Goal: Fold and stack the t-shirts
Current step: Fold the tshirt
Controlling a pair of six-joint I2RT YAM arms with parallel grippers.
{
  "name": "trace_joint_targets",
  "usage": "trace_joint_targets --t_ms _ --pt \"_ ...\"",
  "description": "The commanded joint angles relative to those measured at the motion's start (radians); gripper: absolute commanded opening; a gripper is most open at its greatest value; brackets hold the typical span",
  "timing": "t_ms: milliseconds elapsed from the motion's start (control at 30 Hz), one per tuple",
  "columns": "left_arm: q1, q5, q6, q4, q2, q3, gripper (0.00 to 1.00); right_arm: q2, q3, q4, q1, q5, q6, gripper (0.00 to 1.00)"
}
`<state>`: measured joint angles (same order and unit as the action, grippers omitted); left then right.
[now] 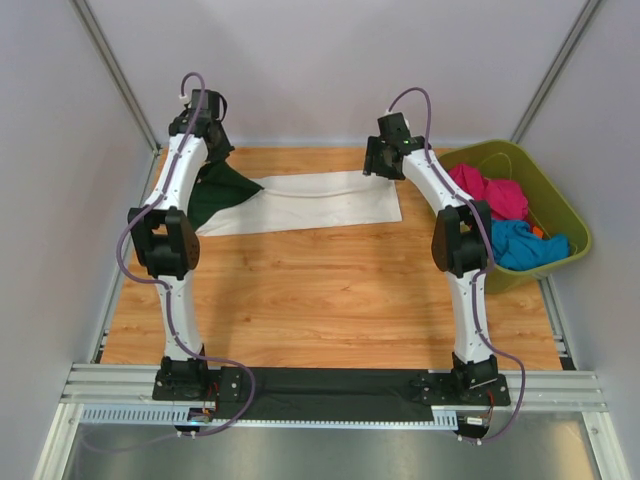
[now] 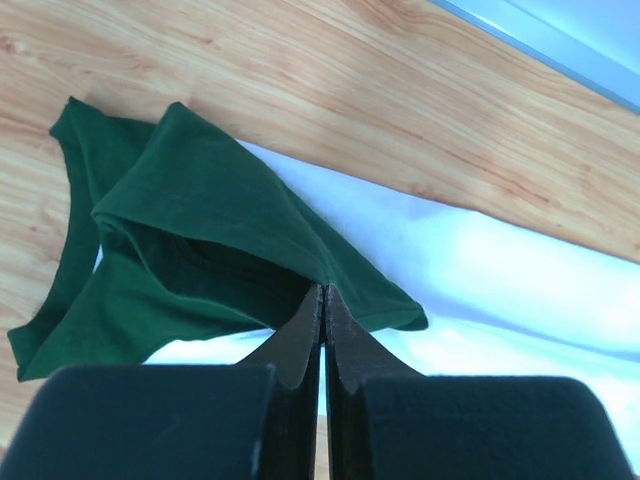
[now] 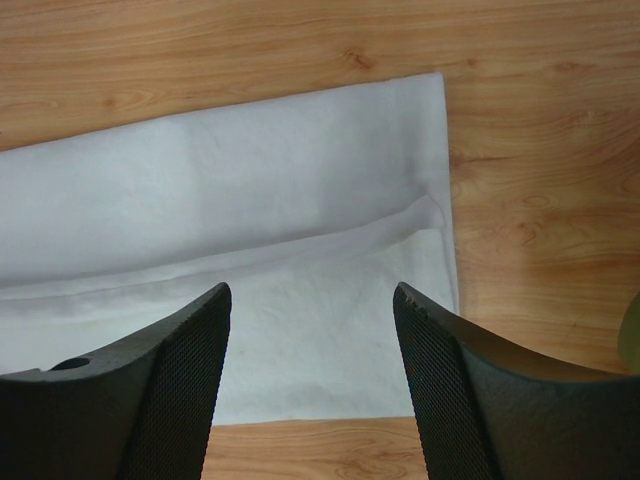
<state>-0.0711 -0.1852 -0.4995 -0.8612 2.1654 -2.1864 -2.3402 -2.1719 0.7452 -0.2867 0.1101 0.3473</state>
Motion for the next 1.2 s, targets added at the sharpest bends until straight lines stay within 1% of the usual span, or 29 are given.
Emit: trace_joint_targets --t_ms 0,133,300,500,767,900,1000,1167 --pt "-0.039 -0.02 0.039 0.004 -0.061 -0.024 0.0 -0.011 0.009 -0.003 0.003 -0.01 0.01 0.67" --pt "-0.056 -0.072 -0.007 -0.025 -0.093 0.011 0.0 -0.019 0.02 0.005 0.003 -0.009 0.012 0.67" --pt "-0.071 -0.183 -0.063 -0.087 -0.111 -0.003 0.0 -0.027 0.044 0.005 0.004 -0.016 0.012 0.67" --pt "-0.093 -0.198 -0.071 -0.113 -0.136 0.01 0.0 -0.047 0.064 0.01 0.001 -0.015 0.01 0.67" --pt "-0.108 -0.169 -0.04 -0.119 -0.151 0.066 0.0 -0.068 0.06 0.019 0.009 -0.003 0.038 0.66" --pt "-0.114 -0.158 -0.045 -0.131 -0.151 0.076 0.0 -0.076 0.057 0.019 0.021 0.003 0.082 0.66" --pt "-0.116 -0.163 -0.056 -0.131 -0.144 0.086 0.0 -0.079 0.054 0.016 0.038 -0.024 0.111 0.66" --pt "-0.116 -0.203 -0.082 -0.154 -0.075 0.014 0.0 -0.076 0.06 0.008 0.047 -0.03 0.122 0.64"
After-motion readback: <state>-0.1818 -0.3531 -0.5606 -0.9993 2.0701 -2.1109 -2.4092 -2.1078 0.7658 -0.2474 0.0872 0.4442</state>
